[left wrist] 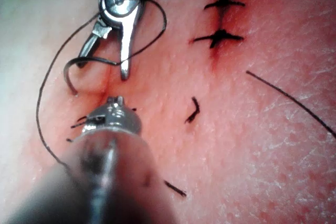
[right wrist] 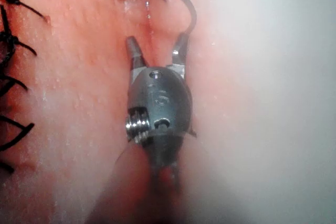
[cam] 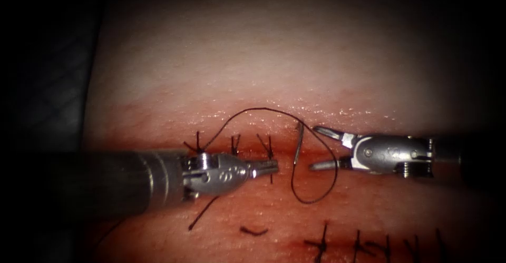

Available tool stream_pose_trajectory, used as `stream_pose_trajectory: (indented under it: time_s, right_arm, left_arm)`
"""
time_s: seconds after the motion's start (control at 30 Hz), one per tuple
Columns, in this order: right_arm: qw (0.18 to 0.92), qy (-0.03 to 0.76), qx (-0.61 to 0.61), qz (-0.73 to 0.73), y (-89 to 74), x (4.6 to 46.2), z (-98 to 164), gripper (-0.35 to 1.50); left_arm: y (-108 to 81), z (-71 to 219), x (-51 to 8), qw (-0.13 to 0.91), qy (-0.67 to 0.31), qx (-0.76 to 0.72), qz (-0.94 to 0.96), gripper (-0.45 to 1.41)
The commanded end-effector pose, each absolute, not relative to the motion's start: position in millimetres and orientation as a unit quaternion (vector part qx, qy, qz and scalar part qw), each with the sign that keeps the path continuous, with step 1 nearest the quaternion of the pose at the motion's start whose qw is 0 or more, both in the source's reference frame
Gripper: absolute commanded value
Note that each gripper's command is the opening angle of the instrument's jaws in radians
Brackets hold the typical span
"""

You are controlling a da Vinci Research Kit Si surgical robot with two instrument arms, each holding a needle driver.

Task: Wound Closure
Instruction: Pierce the skin above the wound using the needle in the right hand.

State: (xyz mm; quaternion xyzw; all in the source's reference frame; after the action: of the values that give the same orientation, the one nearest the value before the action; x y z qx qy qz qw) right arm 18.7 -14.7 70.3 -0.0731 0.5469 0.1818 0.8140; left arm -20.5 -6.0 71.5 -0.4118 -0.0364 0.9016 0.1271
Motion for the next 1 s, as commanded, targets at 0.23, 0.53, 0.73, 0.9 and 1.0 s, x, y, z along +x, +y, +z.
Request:
stream_pose_trajectory:
  time_s: [0.23, 0.53, 0.73, 0.9, 1.0]
  right_arm:
    - [0.814, 0.538, -0.182, 0.119, -12.9, 21.1, 67.6, 1.38]
    - [0.822, 0.518, -0.231, 0.060, -12.9, 22.2, 66.7, 1.33]
    - [0.820, 0.518, -0.240, 0.038, -13.1, 23.0, 66.3, 1.26]
    - [0.817, 0.519, -0.252, 0.016, -13.4, 24.3, 65.3, 1.26]
    - [0.817, 0.516, -0.257, 0.007, -13.2, 24.5, 65.0, 1.26]
  left_arm:
    - [-6.1, 72.2, -21.0, 0.125, -0.036, -0.413, 0.901, -0.36]
    - [-6.5, 72.3, -21.2, 0.126, -0.034, -0.412, 0.902, -0.40]
    - [-6.5, 72.3, -21.2, 0.126, -0.034, -0.412, 0.902, -0.42]
    - [-6.5, 72.3, -21.1, 0.125, -0.034, -0.412, 0.902, -0.42]
    - [-6.5, 72.3, -21.1, 0.125, -0.034, -0.412, 0.902, -0.42]
